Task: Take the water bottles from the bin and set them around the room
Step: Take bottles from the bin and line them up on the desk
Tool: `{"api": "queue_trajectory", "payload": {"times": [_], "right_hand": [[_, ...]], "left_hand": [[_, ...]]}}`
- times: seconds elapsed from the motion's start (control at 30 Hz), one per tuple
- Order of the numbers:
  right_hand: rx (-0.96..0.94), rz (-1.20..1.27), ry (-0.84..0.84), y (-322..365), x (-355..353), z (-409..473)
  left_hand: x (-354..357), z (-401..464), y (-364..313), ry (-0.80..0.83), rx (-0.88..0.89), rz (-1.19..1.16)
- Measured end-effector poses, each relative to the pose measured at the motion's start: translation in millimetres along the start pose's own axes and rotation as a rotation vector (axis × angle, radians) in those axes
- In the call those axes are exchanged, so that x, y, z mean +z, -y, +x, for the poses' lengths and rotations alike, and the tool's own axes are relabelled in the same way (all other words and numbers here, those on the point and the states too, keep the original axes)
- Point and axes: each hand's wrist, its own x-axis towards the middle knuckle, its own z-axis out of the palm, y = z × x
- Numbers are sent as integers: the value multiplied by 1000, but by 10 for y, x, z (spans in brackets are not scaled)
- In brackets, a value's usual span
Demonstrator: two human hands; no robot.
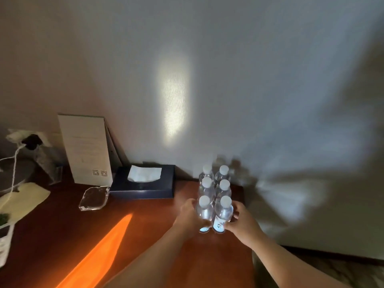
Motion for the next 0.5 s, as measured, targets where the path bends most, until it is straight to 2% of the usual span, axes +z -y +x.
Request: {"api": "queue_trajectory", "payload": {"times": [0.23,0.3,0.37,0.5], "right_hand": [[123,58,-71,25,-197,-140],[137,127,-152,118,-352,-222],[143,224,-238,248,-545,-329],[157,434,-356,531,-1100,-600]], "left_hand": [[-371,-288,-419,134,-54,268],[-543,-376,-751,104,7,148],[-631,-502,-1125,42,153,-63],[-428,-838,-1916,-29,378,-167]]}}
